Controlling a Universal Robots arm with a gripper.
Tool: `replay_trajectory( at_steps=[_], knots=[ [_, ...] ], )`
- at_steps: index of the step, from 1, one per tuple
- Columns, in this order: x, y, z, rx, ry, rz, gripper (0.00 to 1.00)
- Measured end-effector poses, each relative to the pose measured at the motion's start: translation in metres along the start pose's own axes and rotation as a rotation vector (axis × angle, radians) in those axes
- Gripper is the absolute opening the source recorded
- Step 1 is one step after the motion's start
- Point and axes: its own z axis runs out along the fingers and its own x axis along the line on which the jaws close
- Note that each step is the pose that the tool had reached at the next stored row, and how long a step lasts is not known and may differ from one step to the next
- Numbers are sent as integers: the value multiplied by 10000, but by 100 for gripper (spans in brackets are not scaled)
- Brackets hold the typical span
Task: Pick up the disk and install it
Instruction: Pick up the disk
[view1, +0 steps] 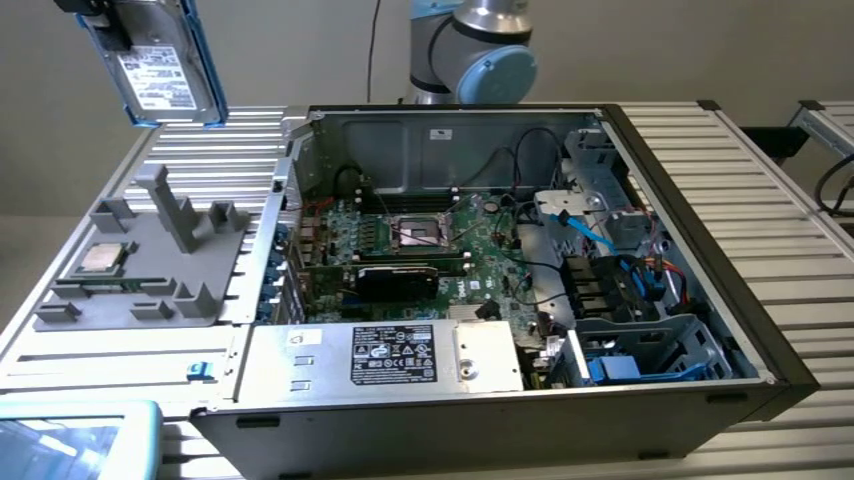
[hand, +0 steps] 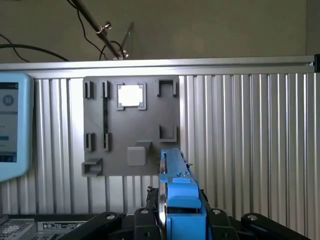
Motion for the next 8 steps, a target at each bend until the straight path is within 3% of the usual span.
replay_trajectory(
  at_steps=[8],
  knots=[
    [16, -208, -86, -1, -3, 1, 37]
  ],
)
